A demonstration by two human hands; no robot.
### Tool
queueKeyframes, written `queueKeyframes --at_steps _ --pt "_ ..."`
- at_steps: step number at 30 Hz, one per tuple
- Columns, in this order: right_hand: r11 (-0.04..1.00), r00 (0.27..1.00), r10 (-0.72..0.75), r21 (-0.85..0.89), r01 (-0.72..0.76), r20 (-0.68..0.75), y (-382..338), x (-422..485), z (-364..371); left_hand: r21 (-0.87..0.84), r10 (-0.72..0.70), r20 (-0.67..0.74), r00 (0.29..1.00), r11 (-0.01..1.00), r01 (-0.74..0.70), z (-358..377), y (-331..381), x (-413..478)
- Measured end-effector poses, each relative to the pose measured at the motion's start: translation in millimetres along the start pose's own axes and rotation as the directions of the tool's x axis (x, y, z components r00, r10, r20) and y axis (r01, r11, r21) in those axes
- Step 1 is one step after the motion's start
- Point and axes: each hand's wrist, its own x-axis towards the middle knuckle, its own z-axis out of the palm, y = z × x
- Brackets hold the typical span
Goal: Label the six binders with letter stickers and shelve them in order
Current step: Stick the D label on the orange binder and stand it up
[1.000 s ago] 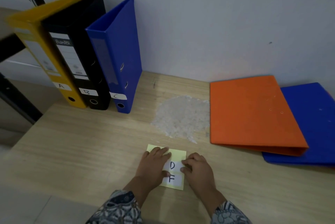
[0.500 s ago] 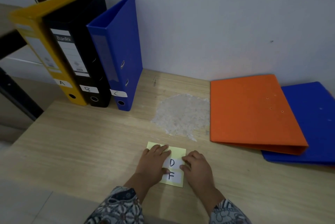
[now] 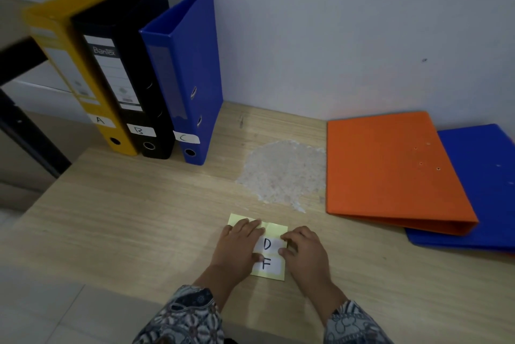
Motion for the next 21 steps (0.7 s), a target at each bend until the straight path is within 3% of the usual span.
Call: queueKeyframes --at_steps 15,21 --pt "0.999 0.996 -0.041 0.019 0.043 -0.08 -7.0 0.2 1.2 -0.003 -0.025 0.015 1.0 1.0 0.025 -4.5 1.9 0.6" --pt "0.993 0.998 0.034 0.117 -0.028 -0.057 -8.8 -0.8 -2.5 -0.055 -0.057 0.048 0.997 0.997 0.06 -10.8 2.4 2.4"
